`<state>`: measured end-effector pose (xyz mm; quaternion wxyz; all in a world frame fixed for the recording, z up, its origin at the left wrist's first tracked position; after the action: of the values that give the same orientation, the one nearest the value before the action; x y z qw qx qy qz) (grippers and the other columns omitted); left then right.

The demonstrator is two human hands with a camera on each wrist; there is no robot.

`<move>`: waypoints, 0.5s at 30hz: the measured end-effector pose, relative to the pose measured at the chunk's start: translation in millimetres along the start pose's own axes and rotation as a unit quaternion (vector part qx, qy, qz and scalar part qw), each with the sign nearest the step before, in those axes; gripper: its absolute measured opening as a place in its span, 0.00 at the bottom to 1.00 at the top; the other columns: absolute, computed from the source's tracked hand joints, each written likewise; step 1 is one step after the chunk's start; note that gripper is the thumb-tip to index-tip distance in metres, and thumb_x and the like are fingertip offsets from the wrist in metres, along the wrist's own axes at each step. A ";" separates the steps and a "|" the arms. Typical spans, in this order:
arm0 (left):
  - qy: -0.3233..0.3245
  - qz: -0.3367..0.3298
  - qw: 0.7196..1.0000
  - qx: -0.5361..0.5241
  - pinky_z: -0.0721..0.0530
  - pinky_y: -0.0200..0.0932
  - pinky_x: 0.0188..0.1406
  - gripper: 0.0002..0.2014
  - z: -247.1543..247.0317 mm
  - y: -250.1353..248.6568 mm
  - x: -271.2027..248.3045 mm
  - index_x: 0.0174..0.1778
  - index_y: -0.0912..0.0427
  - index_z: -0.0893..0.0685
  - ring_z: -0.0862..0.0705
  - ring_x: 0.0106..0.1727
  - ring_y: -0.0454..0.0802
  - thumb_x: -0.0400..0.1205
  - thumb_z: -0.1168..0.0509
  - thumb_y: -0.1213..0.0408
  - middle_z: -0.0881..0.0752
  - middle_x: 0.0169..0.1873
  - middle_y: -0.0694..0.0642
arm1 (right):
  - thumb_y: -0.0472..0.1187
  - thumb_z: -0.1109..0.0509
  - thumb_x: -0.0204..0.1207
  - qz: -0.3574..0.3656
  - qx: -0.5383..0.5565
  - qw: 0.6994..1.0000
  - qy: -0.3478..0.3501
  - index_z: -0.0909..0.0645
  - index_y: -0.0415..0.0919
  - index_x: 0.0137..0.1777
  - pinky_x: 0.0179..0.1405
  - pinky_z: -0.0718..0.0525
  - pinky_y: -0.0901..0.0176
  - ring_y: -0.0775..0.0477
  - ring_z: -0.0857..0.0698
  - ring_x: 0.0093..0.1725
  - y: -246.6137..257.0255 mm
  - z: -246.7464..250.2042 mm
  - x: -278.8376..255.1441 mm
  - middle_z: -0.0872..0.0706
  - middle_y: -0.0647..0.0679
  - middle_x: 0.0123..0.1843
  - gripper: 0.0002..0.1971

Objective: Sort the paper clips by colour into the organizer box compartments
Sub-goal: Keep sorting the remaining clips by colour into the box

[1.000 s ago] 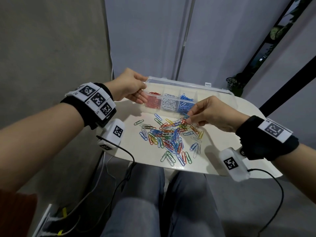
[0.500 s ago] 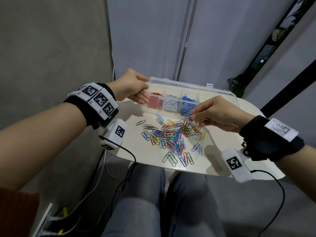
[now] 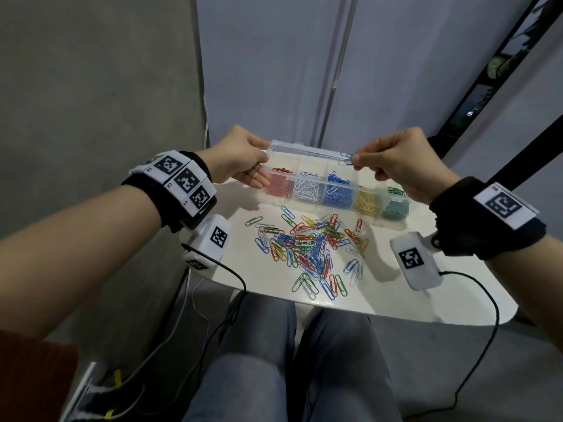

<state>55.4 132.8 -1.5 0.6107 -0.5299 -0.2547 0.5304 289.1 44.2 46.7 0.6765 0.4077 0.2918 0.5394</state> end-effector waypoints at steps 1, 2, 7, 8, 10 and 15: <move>0.000 0.000 1.000 0.000 0.12 0.45 0.26 0.23 -0.1 -0.2 -0.4 0.79 0.64 0.32 0.13 0.20 0.50 0.87 0.42 0.74 0.14 0.20 0.60 | 0.33 0.21 0.70 0.000 -0.008 1.000 -0.007 0.11 0.33 0.39 0.24 0.29 0.60 0.52 0.30 0.25 0.3 -0.1 4.3 0.12 0.48 0.27 0.03; -0.001 0.000 1.000 -0.001 0.12 0.45 0.26 0.23 0.0 -0.1 -0.6 0.79 0.64 0.32 0.13 0.20 0.50 0.87 0.42 0.74 0.14 0.19 0.60 | 0.34 0.21 0.70 -0.002 -0.023 1.000 -0.011 0.11 0.34 0.39 0.24 0.30 0.60 0.52 0.31 0.24 0.0 -1.0 8.0 0.13 0.48 0.26 0.03; -0.001 0.003 1.000 0.001 0.13 0.43 0.22 0.22 -1.8 0.9 1.0 0.78 0.64 0.32 0.14 0.20 0.50 0.87 0.42 0.74 0.14 0.19 0.60 | 0.39 0.19 0.69 -0.005 -0.086 0.996 -0.025 0.11 0.39 0.47 0.22 0.30 0.64 0.54 0.28 0.25 -1.8 3.8 13.1 0.14 0.41 0.36 0.08; -0.002 0.004 1.000 0.000 0.13 0.43 0.22 0.22 -1.7 1.2 1.2 0.78 0.64 0.31 0.14 0.20 0.50 0.87 0.42 0.74 0.14 0.19 0.60 | 0.39 0.19 0.69 0.003 -0.081 0.996 -0.027 0.10 0.38 0.47 0.24 0.30 0.63 0.51 0.27 0.29 0.1 6.7 10.5 0.14 0.41 0.37 0.08; -0.002 0.003 1.000 -0.001 0.13 0.43 0.22 0.21 -1.6 1.4 1.5 0.78 0.64 0.31 0.14 0.19 0.50 0.87 0.42 0.74 0.15 0.19 0.60 | 0.39 0.19 0.69 0.024 -0.084 0.996 -0.018 0.10 0.39 0.46 0.26 0.31 0.63 0.51 0.28 0.29 4.5 10.2 1.4 0.16 0.43 0.35 0.08; -0.001 0.000 1.000 0.000 0.12 0.43 0.23 0.22 -0.5 0.6 0.6 0.78 0.63 0.31 0.13 0.20 0.50 0.87 0.42 0.74 0.14 0.19 0.59 | 0.33 0.18 0.66 0.087 -0.192 0.968 0.135 0.10 0.42 0.42 0.28 0.28 0.72 0.62 0.27 0.24 2.0 -9.0 -31.7 0.16 0.48 0.29 0.06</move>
<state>55.8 133.1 -2.3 0.6102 -0.5291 -0.2554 0.5315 272.7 15.8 42.6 0.6469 0.2173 0.2350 0.6922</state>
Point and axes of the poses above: each hand's wrist, its own x-axis towards the middle knuckle, its own z-axis out of the back of the hand, y = z × x, the point moved 4 cm from there along x, towards the middle knuckle
